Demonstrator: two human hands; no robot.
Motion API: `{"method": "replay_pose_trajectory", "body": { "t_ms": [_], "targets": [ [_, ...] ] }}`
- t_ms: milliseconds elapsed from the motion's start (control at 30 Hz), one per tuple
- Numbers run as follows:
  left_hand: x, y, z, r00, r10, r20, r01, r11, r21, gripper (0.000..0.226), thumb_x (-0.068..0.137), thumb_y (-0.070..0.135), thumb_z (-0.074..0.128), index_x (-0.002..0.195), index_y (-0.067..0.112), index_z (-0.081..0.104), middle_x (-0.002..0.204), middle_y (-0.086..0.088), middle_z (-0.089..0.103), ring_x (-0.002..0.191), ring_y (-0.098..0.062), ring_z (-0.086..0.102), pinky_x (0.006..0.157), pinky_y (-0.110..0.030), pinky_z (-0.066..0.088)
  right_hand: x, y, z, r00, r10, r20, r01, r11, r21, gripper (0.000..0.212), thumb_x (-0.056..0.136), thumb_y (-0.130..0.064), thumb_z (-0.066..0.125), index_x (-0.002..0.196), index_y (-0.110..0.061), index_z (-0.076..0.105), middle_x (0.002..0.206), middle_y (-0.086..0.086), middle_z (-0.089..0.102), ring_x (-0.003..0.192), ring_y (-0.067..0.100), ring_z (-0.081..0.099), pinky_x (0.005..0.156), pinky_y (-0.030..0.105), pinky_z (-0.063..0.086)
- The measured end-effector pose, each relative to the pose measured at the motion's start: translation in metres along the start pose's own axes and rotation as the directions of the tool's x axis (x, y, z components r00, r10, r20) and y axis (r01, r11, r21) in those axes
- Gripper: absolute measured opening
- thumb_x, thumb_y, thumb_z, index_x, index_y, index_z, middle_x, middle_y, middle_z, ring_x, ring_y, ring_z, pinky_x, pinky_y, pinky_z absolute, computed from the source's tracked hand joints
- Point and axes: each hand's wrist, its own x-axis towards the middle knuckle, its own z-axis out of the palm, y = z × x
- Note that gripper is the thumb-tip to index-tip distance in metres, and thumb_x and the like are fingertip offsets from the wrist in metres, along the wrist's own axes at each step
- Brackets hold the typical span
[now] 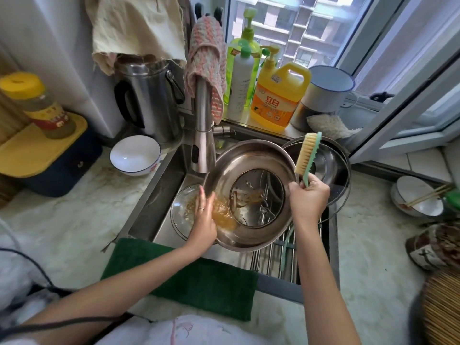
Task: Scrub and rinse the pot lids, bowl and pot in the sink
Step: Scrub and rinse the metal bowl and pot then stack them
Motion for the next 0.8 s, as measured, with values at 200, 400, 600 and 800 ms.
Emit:
{"method": "replay_pose_trajectory", "body": {
  "t_ms": [200,400,600,800],
  "targets": [
    [0.010,0.001,-0.022,0.930,-0.299,-0.213,0.235,0.930,-0.282,0.040,0.087,0.004,0.059,0.121,0.018,0.044,0.140,-0.006,0.026,0.131,-0.025,0.031,0.108,-0.043,0.037,0.018,0.020,-0.023,0.958,0.283,0.051,-0.287,0.935,0.208,0.031,0.073,0.009,0.064,0.099,-0.008,0.070,0.083,0.007,0.067,0.075,0.022,0.064,0.075,0.032,0.054],
    [-0.005,0.013,-0.038,0.980,-0.038,-0.195,0.003,0.984,-0.178,0.031,0.077,-0.004,0.070,0.095,0.008,0.048,0.125,-0.001,0.029,0.117,-0.011,0.035,0.102,-0.027,0.035,0.027,0.065,-0.043,0.819,0.531,0.220,-0.572,0.789,0.225,0.023,0.074,0.006,0.067,0.094,-0.006,0.069,0.062,0.004,0.070,0.058,0.019,0.067,0.068,0.034,0.055],
    [-0.007,0.032,-0.057,0.982,0.047,-0.182,-0.091,0.966,-0.243,0.037,0.077,-0.010,0.064,0.094,0.018,0.047,0.128,-0.003,0.031,0.107,-0.013,0.046,0.092,-0.019,0.041,0.010,0.089,-0.031,0.728,0.608,0.317,-0.679,0.703,0.212,0.027,0.079,-0.002,0.070,0.104,0.003,0.064,0.086,0.017,0.069,0.073,0.029,0.067,0.074,0.041,0.056],
    [0.006,0.016,-0.069,0.983,0.078,-0.166,-0.092,0.993,-0.078,0.042,0.075,-0.007,0.070,0.103,0.016,0.048,0.132,-0.005,0.030,0.112,-0.013,0.044,0.091,0.001,0.032,-0.008,0.078,-0.012,0.871,0.461,0.168,-0.491,0.802,0.341,0.021,0.083,-0.001,0.066,0.095,-0.016,0.063,0.101,0.010,0.068,0.091,0.025,0.066,0.086,0.037,0.052]
  ]
}}
